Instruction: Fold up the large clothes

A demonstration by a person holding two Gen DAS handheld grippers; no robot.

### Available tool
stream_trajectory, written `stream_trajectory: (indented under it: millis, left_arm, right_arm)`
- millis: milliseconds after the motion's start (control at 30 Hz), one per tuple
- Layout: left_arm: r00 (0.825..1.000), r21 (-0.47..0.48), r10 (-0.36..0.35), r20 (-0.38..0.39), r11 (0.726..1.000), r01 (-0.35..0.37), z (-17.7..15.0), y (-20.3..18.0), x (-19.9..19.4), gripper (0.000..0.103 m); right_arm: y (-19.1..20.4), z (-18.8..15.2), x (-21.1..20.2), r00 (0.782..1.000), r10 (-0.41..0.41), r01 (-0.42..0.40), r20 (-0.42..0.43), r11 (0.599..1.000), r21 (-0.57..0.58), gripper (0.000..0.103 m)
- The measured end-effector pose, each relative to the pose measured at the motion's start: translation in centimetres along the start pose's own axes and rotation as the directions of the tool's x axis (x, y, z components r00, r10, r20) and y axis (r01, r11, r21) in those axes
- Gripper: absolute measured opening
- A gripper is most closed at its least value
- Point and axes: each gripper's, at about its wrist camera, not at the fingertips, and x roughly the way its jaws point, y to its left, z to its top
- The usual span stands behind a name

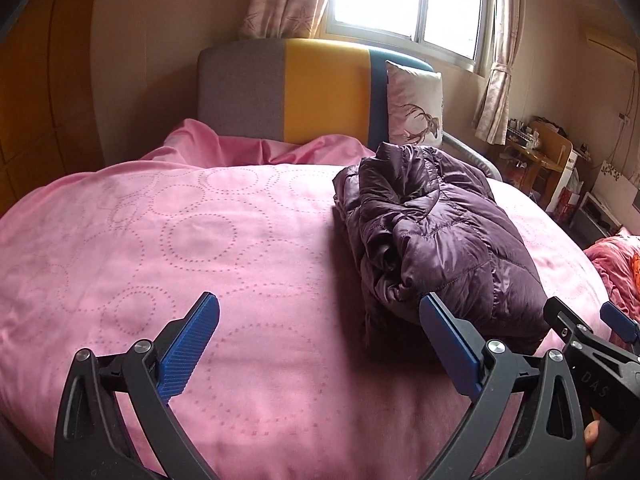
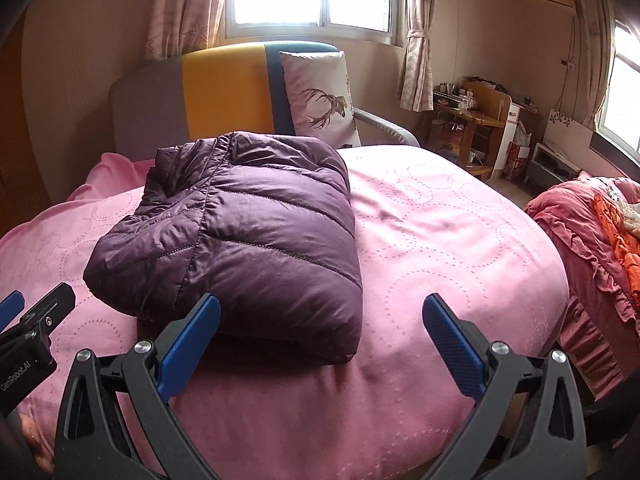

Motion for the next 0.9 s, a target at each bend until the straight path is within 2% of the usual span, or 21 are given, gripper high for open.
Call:
stream_trajectory:
  millis: [167, 267, 633, 900]
  left_arm:
    - [1.0, 0.013, 0.008, -0.001, 1.0, -0.008, -0.4, -0.3, -0.4, 0.099]
    - [0.999, 0.024, 0.039, 0.018, 0.999, -0.04, -0.6, -0.5, -0.7, 0.099]
    - [0.998, -0.004, 0.052, 0.027, 0.999, -0.052, -1.3, 0.3, -0.9, 0.099]
    - [0.999, 0.019, 0.049, 0.024, 0.999, -0.049, -1.6, -0.3, -0.9, 0.099]
  right_arm:
    - [0.3, 0.3, -0.8, 0.999, 0.014, -0.015, 0.03, 1.0, 0.017, 0.101]
    - [0.4, 0.2, -0.8, 1.0, 0.005, -0.005, 0.021, 1.0, 0.012, 0.101]
    - [1.8, -0.2, -0.5, 1.0, 0.016, -0.015, 0.014, 0.999, -0.045, 0.101]
    - [1.8, -0.4, -0.5, 1.0, 0.011, -0.009, 0.028, 0.998, -0.055, 0.101]
